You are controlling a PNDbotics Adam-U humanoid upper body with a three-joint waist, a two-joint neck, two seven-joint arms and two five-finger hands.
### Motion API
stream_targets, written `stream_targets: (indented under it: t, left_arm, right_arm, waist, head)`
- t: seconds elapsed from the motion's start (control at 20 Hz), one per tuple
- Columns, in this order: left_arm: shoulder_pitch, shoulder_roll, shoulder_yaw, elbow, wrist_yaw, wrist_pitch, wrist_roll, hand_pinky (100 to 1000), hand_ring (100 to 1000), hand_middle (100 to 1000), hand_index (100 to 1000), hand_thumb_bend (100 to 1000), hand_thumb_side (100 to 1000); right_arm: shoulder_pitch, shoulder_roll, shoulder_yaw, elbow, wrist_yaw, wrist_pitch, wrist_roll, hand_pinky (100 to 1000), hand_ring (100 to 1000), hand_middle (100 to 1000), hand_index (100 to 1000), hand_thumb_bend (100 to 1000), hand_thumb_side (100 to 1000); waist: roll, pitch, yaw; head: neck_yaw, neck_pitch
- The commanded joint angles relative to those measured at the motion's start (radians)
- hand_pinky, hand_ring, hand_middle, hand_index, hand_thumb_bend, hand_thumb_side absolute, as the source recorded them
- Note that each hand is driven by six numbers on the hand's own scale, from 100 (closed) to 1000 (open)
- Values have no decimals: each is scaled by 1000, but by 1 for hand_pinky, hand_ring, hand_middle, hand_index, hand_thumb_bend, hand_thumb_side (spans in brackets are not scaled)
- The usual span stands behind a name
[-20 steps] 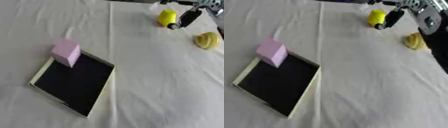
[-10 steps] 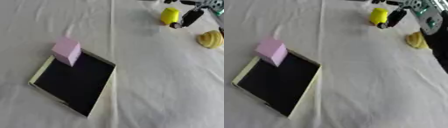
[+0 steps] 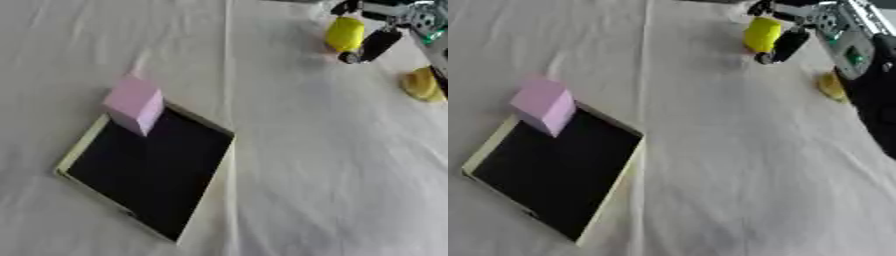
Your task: Pick up objects on the table and place them in the box.
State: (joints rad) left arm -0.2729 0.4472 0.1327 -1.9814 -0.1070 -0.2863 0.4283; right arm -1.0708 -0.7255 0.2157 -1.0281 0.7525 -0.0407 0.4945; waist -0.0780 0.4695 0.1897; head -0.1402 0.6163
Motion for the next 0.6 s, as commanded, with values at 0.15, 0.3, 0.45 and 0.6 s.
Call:
stream_targets:
  t: [0.15, 0.3, 0.45, 0.6]
  left_arm:
    - [-7, 10, 1, -19, 3, 0, -4, 812, 803, 786, 865, 198, 408]
    - [-6, 9, 1, -19, 3, 1, -4, 812, 804, 787, 865, 197, 409]
    - [-7, 9, 0, -19, 3, 1, -5, 812, 804, 787, 865, 195, 411]
    - [-7, 8, -1, -19, 3, 1, -7, 812, 804, 787, 864, 194, 414]
  right_arm:
    - [-27, -15, -26, 17, 38, 10, -17, 950, 965, 889, 955, 336, 100]
    - [-29, -15, -33, 25, 49, 20, -30, 950, 964, 891, 957, 353, 100]
    - [-29, -15, -36, 28, 58, 25, -37, 947, 960, 880, 950, 327, 100]
    - [-29, -12, -37, 30, 53, 25, -43, 933, 945, 841, 923, 285, 100]
  waist:
    - [3, -18, 1]
    - [3, -18, 0]
    - [3, -17, -1]
    - [3, -16, -1]
  head:
    - [-7, -14]
    - [-7, -14]
    - [-7, -16]
    - [-7, -16]
